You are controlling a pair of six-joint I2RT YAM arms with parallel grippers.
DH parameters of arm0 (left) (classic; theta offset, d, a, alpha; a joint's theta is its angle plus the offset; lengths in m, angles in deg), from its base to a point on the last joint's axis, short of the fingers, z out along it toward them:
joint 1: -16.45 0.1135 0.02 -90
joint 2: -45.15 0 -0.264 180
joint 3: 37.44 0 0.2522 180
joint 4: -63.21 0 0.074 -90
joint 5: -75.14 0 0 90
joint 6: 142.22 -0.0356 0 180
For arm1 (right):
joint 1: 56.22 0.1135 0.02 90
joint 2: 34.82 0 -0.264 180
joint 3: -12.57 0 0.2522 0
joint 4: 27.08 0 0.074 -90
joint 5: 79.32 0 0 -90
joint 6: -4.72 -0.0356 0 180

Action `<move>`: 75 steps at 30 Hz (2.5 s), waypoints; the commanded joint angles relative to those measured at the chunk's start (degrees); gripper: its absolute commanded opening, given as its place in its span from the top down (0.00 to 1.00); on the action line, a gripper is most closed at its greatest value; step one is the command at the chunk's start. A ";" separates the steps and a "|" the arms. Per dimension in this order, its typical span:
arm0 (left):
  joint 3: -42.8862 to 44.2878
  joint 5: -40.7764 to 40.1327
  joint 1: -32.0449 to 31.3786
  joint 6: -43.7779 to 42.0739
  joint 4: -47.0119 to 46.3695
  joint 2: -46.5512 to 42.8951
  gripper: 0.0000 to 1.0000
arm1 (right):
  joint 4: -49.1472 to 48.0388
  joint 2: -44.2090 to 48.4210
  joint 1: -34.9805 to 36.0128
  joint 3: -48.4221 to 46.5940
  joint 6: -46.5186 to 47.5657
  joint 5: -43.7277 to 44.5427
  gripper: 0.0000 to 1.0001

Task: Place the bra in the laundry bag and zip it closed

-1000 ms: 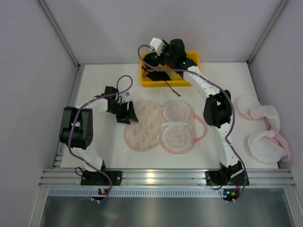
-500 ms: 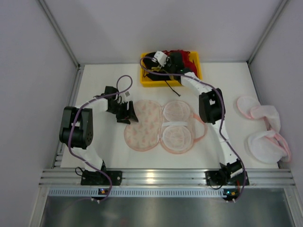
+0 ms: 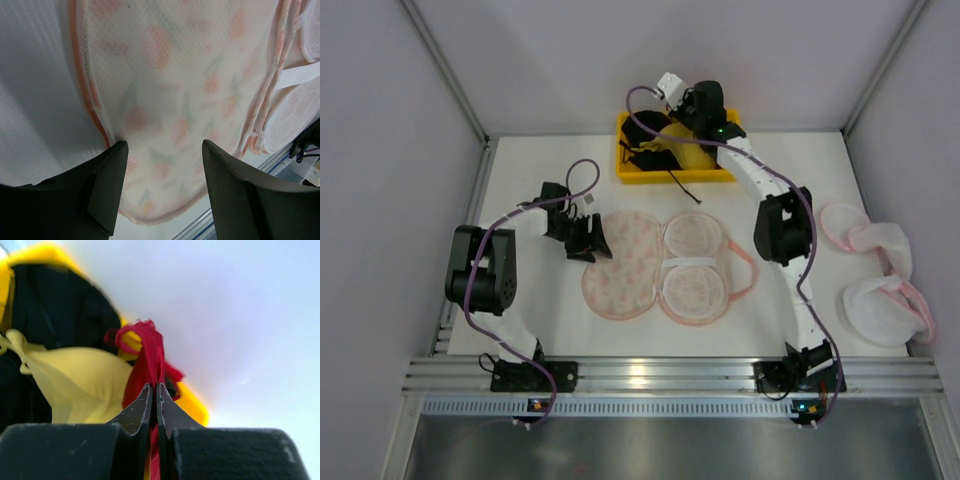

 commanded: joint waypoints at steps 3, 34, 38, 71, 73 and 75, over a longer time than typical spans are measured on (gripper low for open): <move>0.10 -1.94 0.04 -1.36 0.12 -0.77 0.33 | -0.66 10.87 -0.13 -0.70 -3.88 -3.61 1.00; 8.71 1.14 0.92 -6.19 -21.32 -36.62 0.15 | 8.14 46.73 14.19 18.72 -25.41 -31.13 1.00; 9.68 1.40 0.92 -7.51 -20.98 -42.07 0.16 | 4.54 47.53 17.18 22.24 -29.27 -32.27 1.00; 12.84 4.49 0.92 -12.70 -15.62 -46.39 1.00 | -12.33 40.86 18.25 28.22 -52.66 -46.08 1.00; 14.16 1.41 0.92 -11.65 -14.39 -45.95 1.00 | -13.04 39.71 16.58 28.13 -53.80 -45.11 1.00; 15.82 -0.26 0.92 -11.12 -13.68 -44.64 1.00 | -14.54 37.61 15.78 27.87 -54.42 -44.84 0.99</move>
